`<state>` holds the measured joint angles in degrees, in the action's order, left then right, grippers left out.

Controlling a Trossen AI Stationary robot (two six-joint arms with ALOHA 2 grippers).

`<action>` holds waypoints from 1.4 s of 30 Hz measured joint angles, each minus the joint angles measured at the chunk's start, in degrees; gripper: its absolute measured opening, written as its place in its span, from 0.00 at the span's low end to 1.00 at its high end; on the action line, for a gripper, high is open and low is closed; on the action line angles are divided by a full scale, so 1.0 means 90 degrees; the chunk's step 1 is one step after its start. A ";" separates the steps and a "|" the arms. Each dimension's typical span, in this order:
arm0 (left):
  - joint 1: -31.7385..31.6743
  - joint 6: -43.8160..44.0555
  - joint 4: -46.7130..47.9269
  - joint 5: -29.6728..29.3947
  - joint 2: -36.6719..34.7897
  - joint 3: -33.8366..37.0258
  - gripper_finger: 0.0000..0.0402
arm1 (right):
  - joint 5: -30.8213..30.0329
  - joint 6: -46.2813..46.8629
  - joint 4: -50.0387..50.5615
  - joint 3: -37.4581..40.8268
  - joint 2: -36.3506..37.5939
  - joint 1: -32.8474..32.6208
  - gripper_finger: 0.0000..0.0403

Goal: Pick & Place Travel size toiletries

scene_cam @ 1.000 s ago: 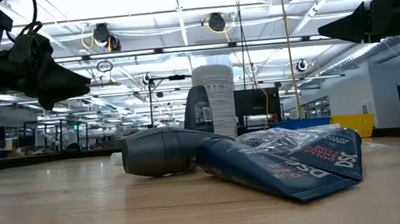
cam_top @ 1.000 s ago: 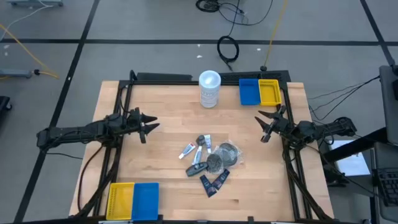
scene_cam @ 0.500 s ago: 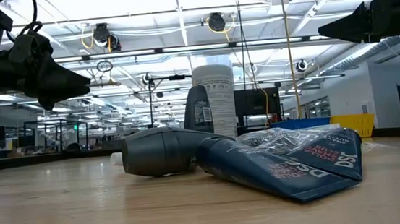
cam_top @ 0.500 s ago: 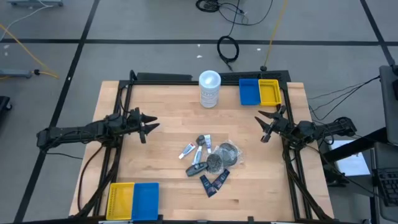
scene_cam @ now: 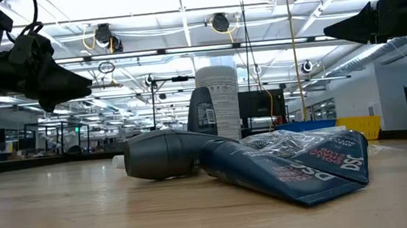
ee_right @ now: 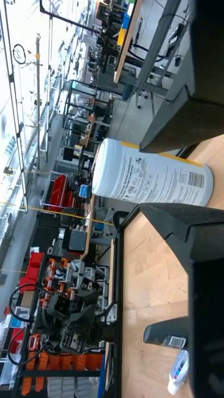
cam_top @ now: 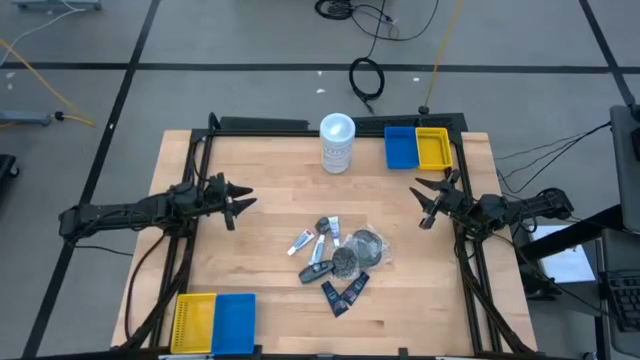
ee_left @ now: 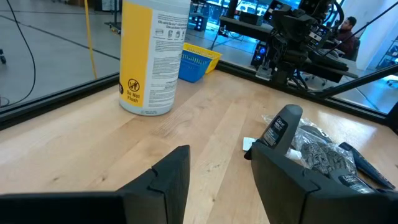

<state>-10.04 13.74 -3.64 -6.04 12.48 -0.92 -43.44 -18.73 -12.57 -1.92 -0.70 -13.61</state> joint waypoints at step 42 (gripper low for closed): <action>0.0000 0.0004 -0.0002 0.0000 -0.0001 -0.0001 0.42 | 0.0175 0.2937 -0.1455 0.0001 -0.0003 0.0002 0.33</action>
<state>-10.04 13.77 -3.66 -6.04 12.47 -0.93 -41.87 7.71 -25.67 -1.91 -0.73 -13.58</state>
